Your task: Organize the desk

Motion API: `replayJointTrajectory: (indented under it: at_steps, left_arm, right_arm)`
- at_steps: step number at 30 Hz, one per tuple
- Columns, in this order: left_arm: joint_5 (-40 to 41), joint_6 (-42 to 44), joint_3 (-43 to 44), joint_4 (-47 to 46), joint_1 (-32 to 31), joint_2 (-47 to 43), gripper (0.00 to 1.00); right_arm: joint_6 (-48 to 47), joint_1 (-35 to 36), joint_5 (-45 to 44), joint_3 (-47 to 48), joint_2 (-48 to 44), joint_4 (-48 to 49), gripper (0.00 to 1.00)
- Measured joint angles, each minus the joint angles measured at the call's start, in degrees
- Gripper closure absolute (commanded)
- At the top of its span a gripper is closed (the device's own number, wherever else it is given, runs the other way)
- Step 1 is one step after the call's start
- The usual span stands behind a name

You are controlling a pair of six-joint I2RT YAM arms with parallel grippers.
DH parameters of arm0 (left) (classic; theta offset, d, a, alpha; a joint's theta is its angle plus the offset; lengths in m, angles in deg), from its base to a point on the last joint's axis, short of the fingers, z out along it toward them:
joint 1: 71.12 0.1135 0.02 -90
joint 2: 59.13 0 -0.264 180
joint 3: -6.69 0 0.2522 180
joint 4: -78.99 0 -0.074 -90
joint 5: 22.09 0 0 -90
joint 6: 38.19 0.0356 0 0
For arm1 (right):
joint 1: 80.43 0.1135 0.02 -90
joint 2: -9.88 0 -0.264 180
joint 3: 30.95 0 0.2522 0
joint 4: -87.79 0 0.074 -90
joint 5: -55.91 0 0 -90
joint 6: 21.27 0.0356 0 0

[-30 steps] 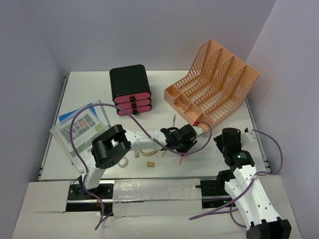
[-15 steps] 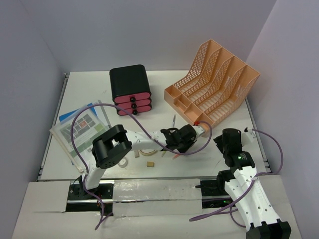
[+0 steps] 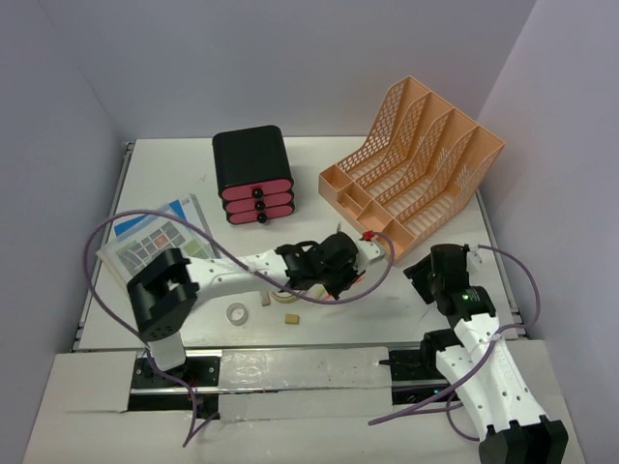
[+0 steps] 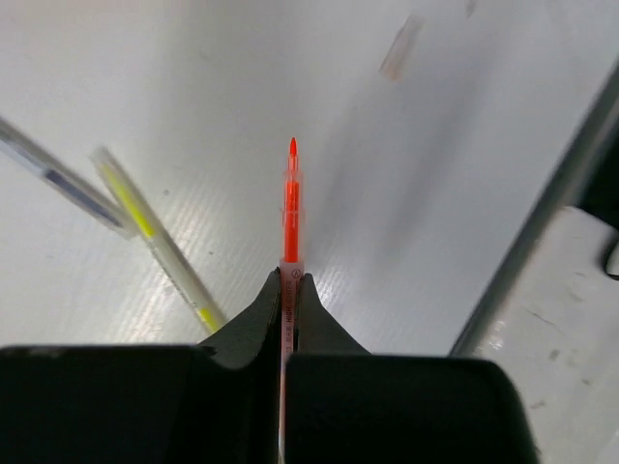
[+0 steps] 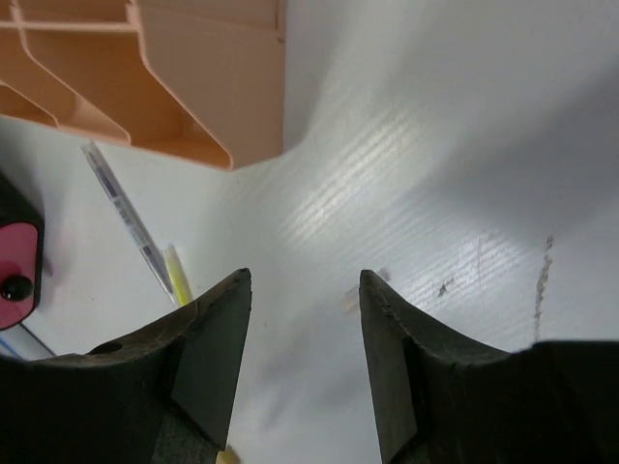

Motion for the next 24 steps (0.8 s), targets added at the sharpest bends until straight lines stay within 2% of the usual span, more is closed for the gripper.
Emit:
replayJointTrajectory:
  at_steps: [3,8,17,24]
  left_arm:
    - [-1.31,1.59,0.00,0.26,0.72,-5.74,1.00]
    - [-4.26,2.60,-0.50,0.49,4.53,-11.32,1.00]
    - [-7.20,4.25,-6.69,1.31,14.51,-19.70,1.00]
    - [-8.72,6.36,-10.06,0.49,17.10,-25.05,1.00]
  right_arm:
    - [3.17,0.00,2.71,-0.34,2.03,-1.18,0.54]
    - [6.69,0.12,3.60,0.00,7.73,-2.58,0.56]
    - [8.55,1.85,3.62,2.10,21.16,-2.92,0.58]
    - [10.47,6.17,3.04,5.54,26.10,-2.79,0.58]
